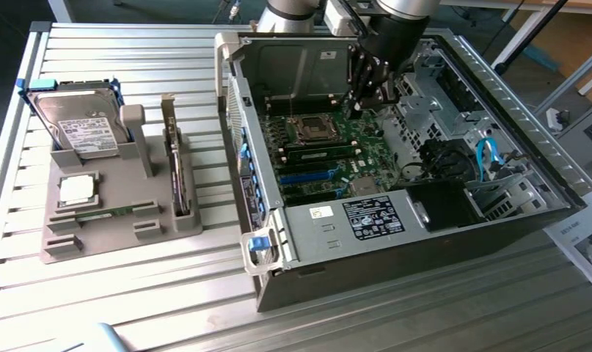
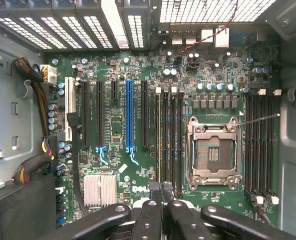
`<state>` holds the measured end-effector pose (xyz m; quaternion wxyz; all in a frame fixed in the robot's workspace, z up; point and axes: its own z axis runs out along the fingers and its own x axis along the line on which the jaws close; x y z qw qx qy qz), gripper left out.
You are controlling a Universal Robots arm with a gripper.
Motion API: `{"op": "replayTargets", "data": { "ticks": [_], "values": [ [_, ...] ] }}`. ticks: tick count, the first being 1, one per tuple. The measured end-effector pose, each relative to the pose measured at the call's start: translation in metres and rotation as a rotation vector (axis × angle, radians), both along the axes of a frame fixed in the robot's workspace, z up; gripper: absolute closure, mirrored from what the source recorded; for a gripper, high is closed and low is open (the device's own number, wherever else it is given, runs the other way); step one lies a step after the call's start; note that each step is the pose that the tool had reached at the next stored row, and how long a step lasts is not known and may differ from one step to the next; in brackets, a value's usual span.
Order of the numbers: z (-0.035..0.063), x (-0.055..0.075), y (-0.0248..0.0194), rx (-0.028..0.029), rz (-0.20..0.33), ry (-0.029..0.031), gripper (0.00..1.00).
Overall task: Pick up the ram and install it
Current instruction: 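Insert the ram into the slot, then press down the ram until it locks into place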
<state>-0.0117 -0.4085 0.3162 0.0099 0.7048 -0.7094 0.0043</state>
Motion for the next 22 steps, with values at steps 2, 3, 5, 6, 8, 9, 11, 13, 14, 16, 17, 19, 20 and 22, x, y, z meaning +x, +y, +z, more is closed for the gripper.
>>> {"op": "replayTargets", "data": {
  "ticks": [2,3,5,6,8,9,11,13,14,16,17,19,20,22],
  "values": [
    [0.0000,0.0000,0.0000,0.0000,0.000,0.0000,0.89],
    [0.0000,0.0000,0.0000,0.0000,0.000,0.0000,0.89],
    [0.0017,0.0000,0.0000,-0.0001,0.000,0.0001,0.89],
    [0.0032,0.0000,0.0000,-0.0001,0.000,0.0000,0.89],
    [0.0062,0.0000,0.0000,-0.0001,0.000,0.0001,0.89],
    [0.0083,0.0000,0.0000,-0.0001,0.000,0.0001,0.89],
    [0.0094,0.0000,0.0000,0.0001,0.000,0.0002,0.89],
    [0.0096,0.0000,0.0000,-0.0001,0.000,0.0004,0.89],
    [0.0096,0.0000,0.0000,-0.0001,0.000,0.0003,0.89],
    [0.0096,0.0000,0.0000,-0.0001,0.000,0.0004,0.89],
    [0.0096,0.0000,0.0000,-0.0002,0.000,0.0003,0.89],
    [0.0095,0.0000,0.0000,-0.0001,0.000,0.0004,0.89],
    [0.0096,0.0000,0.0000,-0.0001,0.000,0.0004,0.89],
    [0.0095,0.0000,0.0000,-0.0001,0.000,0.0004,0.89]
  ]
}}
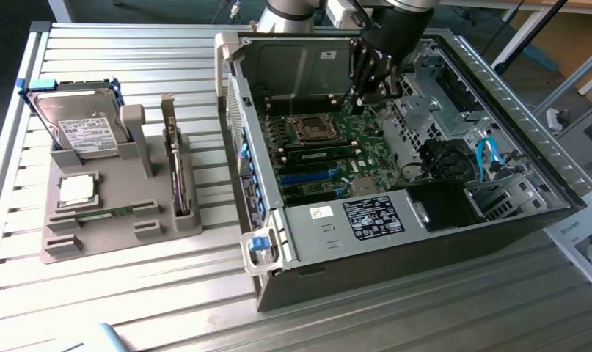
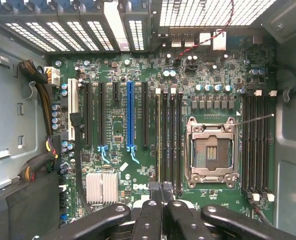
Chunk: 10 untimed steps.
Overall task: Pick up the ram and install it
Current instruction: 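Press down the ram until it locks into place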
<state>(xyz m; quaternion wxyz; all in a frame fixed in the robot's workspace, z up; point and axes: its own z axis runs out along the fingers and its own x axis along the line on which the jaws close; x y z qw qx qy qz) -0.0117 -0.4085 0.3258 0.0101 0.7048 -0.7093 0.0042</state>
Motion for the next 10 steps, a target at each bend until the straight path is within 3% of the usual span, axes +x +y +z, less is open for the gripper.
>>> {"op": "replayTargets", "data": {
  "ticks": [8,10],
  "values": [
    [0.0000,0.0001,0.0000,0.0000,0.000,0.0000,0.89],
    [0.0000,0.0091,0.0000,-0.0001,0.000,0.0000,0.89]
  ]
}}
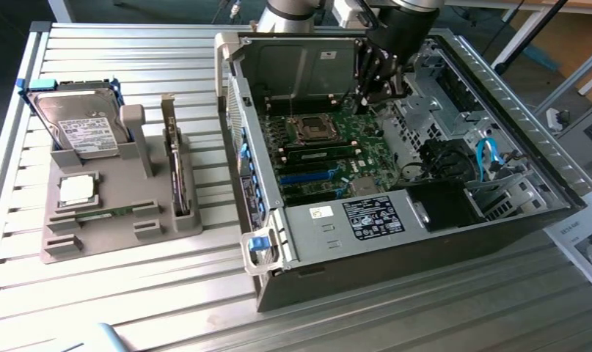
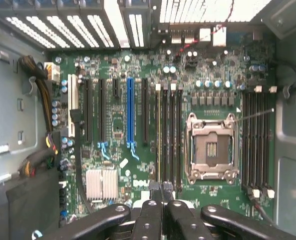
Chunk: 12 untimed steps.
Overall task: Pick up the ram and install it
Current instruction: 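Press down the ram until it locks into place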
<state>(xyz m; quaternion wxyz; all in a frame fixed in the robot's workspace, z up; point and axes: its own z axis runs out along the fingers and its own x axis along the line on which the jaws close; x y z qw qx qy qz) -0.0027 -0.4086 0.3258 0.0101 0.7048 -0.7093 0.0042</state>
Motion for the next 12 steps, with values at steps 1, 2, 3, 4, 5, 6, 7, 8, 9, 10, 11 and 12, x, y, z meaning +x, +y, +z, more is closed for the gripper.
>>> {"op": "replayTargets", "data": {
  "ticks": [1,2,3,4,5,6,7,8,9,10,11,12],
  "values": [
    [0.0000,0.004,0.0000,0.0000,0.000,0.0000,0.89],
    [0.0000,0.008,0.0001,0.0000,0.000,0.0000,0.89],
    [0.0000,0.013,0.0001,0.0001,0.000,0.0000,0.89],
    [0.0000,0.018,0.0000,0.0001,0.000,0.0000,0.89],
    [0.0000,0.021,0.0000,0.0001,0.000,0.0000,0.89],
    [0.0000,0.024,0.0000,0.0001,0.000,0.0000,0.89],
    [-0.0001,0.030,0.0000,0.0001,0.000,0.0000,0.89],
    [0.0000,0.034,0.0000,0.0001,0.000,0.0000,0.89],
    [0.0000,0.037,0.0000,0.0000,0.000,0.0001,0.89],
    [0.0000,0.038,0.0001,0.0000,0.000,0.0000,0.89],
    [0.0000,0.038,0.0001,0.0001,0.000,0.0000,0.89],
    [-0.0001,0.038,0.0001,0.0001,0.000,0.0000,0.89]
  ]
}}
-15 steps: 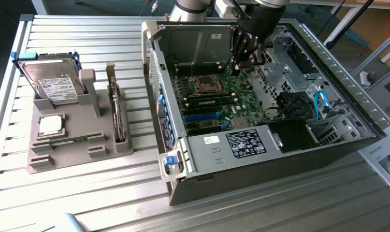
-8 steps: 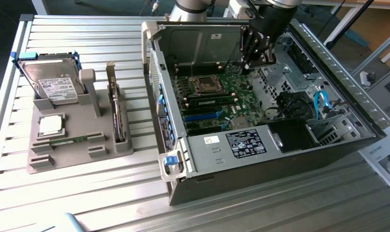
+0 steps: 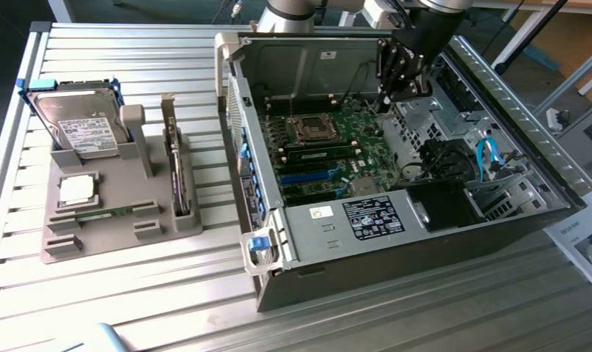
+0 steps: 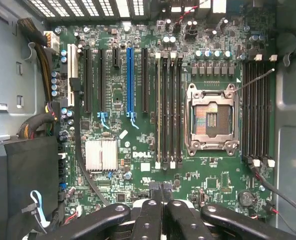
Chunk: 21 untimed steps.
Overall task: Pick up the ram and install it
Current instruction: 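Press down the ram until it locks into place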
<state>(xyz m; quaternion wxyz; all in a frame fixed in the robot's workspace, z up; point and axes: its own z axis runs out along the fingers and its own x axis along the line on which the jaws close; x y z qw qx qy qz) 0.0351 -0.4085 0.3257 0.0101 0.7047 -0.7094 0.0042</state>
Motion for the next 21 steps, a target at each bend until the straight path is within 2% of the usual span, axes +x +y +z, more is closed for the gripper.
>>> {"op": "replayTargets", "data": {
  "ticks": [3,15,19,21],
  "values": [
    [-0.0008,0.000,-0.0001,0.0001,0.000,0.0000,0.89],
    [-0.0194,0.000,0.0000,-0.0001,0.000,-0.0042,0.89],
    [-0.0325,0.000,0.0000,0.0001,0.000,-0.0079,0.89],
    [-0.0353,0.000,0.0000,0.0000,0.000,-0.0088,0.89]
  ]
}}
